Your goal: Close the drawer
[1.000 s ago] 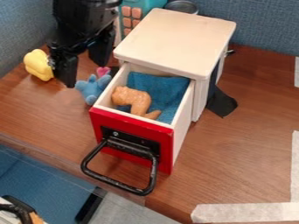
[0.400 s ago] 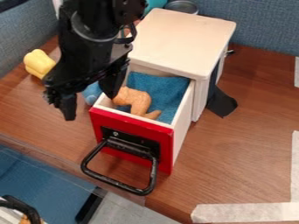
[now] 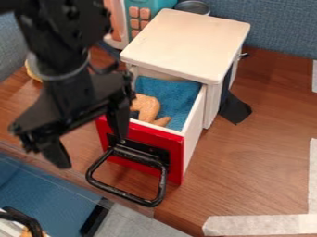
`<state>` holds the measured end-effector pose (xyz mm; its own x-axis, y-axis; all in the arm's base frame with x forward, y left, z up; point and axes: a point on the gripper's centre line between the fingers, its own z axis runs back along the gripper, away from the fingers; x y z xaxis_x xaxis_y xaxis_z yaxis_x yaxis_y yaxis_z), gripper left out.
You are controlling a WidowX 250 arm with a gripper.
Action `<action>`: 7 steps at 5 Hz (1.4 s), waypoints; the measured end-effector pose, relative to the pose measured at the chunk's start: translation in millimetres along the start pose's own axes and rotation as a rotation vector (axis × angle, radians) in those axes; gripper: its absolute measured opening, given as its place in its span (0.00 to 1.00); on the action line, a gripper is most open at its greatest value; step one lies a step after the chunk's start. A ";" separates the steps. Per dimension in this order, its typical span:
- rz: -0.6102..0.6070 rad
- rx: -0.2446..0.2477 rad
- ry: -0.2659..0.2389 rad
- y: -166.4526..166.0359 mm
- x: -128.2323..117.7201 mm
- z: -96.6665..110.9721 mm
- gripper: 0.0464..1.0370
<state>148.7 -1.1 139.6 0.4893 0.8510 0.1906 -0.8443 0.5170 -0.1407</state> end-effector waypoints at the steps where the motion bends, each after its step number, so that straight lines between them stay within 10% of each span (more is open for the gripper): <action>1: -0.092 -0.019 0.060 8.6 -15.5 -7.2 0.96; 4: -0.496 0.125 0.050 16.0 -23.4 -49.8 0.96; 7: -0.700 0.156 0.238 28.2 -24.8 -70.8 0.96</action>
<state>128.3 -1.1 62.2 0.9419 0.3342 -0.0323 -0.3310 0.9403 0.0791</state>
